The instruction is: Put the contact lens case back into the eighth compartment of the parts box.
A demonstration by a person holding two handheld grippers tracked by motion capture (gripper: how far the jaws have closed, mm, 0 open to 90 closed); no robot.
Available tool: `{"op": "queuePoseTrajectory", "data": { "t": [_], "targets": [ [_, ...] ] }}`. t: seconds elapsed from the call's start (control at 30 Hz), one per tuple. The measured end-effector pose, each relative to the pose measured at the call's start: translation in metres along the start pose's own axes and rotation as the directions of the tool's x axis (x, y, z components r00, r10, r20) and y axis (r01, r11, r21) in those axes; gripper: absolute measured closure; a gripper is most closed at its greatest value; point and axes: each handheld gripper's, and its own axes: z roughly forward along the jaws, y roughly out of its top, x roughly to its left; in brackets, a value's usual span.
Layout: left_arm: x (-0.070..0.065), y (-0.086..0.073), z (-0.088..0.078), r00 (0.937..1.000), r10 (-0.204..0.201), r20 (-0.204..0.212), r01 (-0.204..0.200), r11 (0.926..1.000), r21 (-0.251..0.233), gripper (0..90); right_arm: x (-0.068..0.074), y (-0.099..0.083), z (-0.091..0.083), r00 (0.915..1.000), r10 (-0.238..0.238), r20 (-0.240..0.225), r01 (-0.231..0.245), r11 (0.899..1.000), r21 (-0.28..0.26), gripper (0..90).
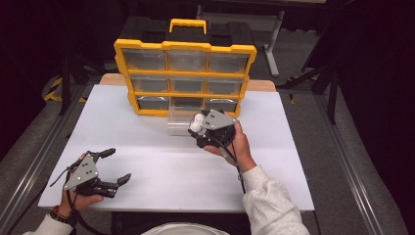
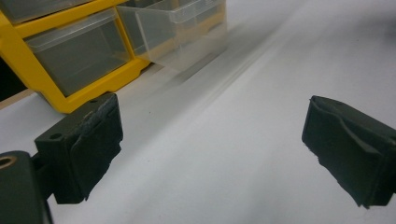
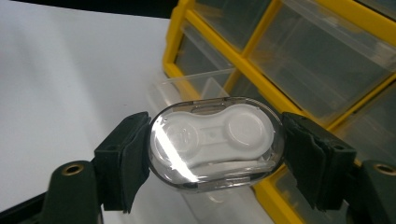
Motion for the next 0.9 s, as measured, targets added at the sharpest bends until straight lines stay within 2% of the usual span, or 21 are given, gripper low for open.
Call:
{"op": "queuePoseTrajectory", "data": {
  "t": [0.13, 0.4, 0.47, 0.63, 0.9],
  "targets": [
    [0.0, 0.0, 0.0, 1.0, 0.0, 0.0, 0.0, 1.0, 0.001, 6.2, -0.012, 0.002, 0.008, 0.9991, 0.039, 0.014, -0.039, 0.999, 0.004, 27.5],
    [0.0, 0.0, 0.001, 1.0, -0.001, 0.003, 0.001, 1.0, 0.001, 6.3, -0.029, 0.005, 0.027, 0.995, 0.088, 0.047, -0.09, 0.995, 0.047, 27.4],
    [0.0, 0.0, 0.001, 1.0, 0.001, 0.003, -0.001, 1.0, 0.004, 6.3, -0.03, 0.005, 0.029, 0.9947, 0.088, 0.053, -0.091, 0.995, 0.051, 27.5],
    [0.001, -0.001, 0.001, 1.0, 0.0, 0.004, 0.0, 1.0, 0.001, 6.3, -0.032, 0.003, 0.039, 0.9897, 0.124, 0.071, -0.129, 0.99, 0.064, 27.4],
    [0.0, -0.001, 0.002, 1.0, -0.004, 0.008, 0.004, 1.0, 0.007, 5.6, -0.031, -0.002, 0.052, 0.986, 0.143, 0.086, -0.15, 0.985, 0.086, 27.4]
  ]
}}
